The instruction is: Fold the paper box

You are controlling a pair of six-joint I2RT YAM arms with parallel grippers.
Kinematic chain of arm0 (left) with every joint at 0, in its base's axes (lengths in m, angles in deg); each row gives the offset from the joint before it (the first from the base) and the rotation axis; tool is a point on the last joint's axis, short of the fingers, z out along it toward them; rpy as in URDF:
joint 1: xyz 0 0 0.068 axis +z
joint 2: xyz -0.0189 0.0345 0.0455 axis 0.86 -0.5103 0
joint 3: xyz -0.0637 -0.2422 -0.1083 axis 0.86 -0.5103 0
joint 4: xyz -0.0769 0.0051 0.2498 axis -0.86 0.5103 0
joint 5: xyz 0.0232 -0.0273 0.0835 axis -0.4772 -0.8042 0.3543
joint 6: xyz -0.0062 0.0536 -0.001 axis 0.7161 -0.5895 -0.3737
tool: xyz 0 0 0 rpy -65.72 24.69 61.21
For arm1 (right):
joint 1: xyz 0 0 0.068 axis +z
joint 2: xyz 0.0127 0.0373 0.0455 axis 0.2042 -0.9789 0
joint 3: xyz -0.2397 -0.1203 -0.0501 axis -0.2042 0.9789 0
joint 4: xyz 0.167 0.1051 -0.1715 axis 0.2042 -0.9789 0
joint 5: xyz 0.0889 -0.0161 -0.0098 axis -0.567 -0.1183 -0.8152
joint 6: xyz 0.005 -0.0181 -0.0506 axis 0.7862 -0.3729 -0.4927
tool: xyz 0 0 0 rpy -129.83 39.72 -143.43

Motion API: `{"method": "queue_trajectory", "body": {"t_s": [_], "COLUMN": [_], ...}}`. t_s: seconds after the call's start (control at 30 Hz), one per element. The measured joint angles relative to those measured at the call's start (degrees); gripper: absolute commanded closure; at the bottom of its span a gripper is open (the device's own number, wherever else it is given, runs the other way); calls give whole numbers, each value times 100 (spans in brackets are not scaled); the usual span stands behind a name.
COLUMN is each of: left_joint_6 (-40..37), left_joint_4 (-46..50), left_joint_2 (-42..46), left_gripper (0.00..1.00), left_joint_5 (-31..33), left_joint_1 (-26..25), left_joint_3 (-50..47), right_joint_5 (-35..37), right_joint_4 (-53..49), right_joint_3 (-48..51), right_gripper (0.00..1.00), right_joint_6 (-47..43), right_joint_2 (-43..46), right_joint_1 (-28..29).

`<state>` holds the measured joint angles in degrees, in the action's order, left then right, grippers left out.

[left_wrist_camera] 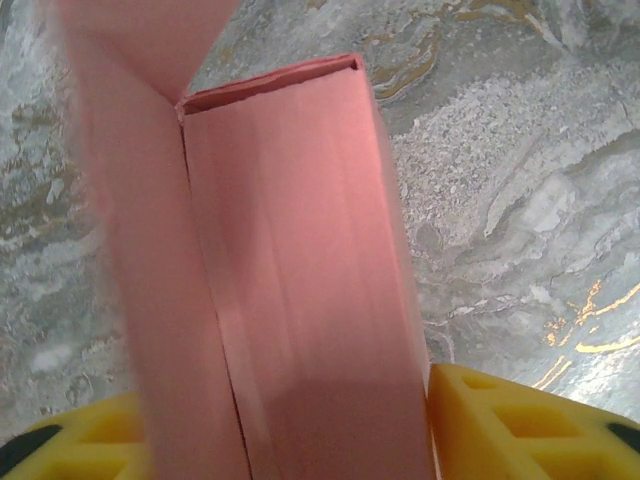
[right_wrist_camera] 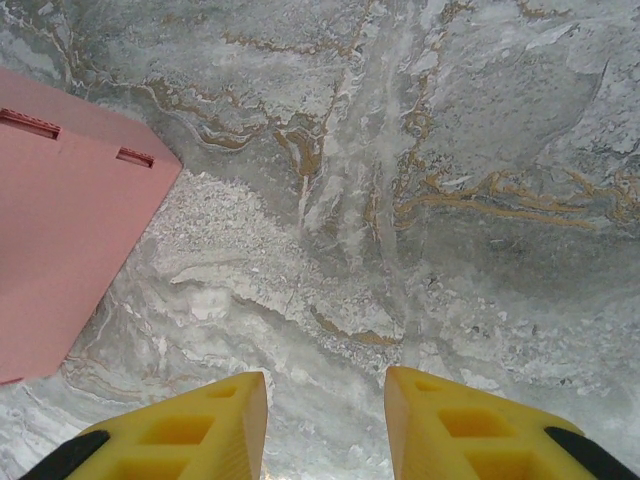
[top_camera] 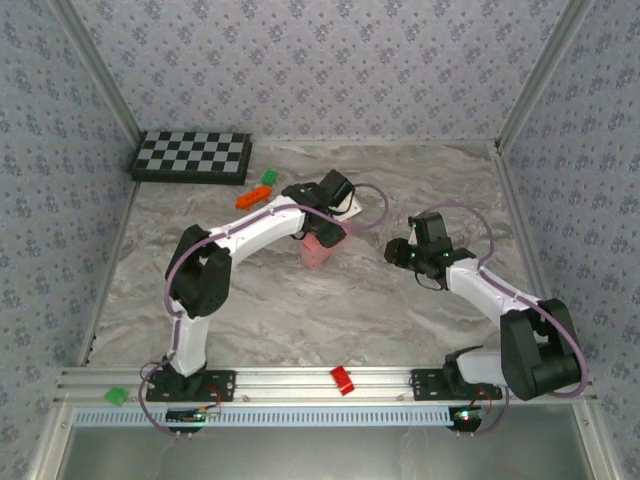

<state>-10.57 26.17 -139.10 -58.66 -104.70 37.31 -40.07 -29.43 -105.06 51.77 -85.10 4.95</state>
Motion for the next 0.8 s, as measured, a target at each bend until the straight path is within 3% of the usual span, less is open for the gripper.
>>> {"method": "queue_trajectory", "body": {"t_s": [0.4,0.8], "left_joint_6": [-1342,-2793], "left_joint_4": [-35,505], "left_joint_2": [0,-9], "left_gripper": [49,49], "left_joint_5": [-881,-1919], "left_joint_1": [339,577], "left_joint_3": [-11,17], "right_joint_5": [0,2], "right_joint_4": [-20,-24], "right_joint_3": [24,120], "right_gripper": [62,62], "right_joint_6": [0,2], "right_joint_2": [68,155], "right_joint_1": [-37,-50]}}
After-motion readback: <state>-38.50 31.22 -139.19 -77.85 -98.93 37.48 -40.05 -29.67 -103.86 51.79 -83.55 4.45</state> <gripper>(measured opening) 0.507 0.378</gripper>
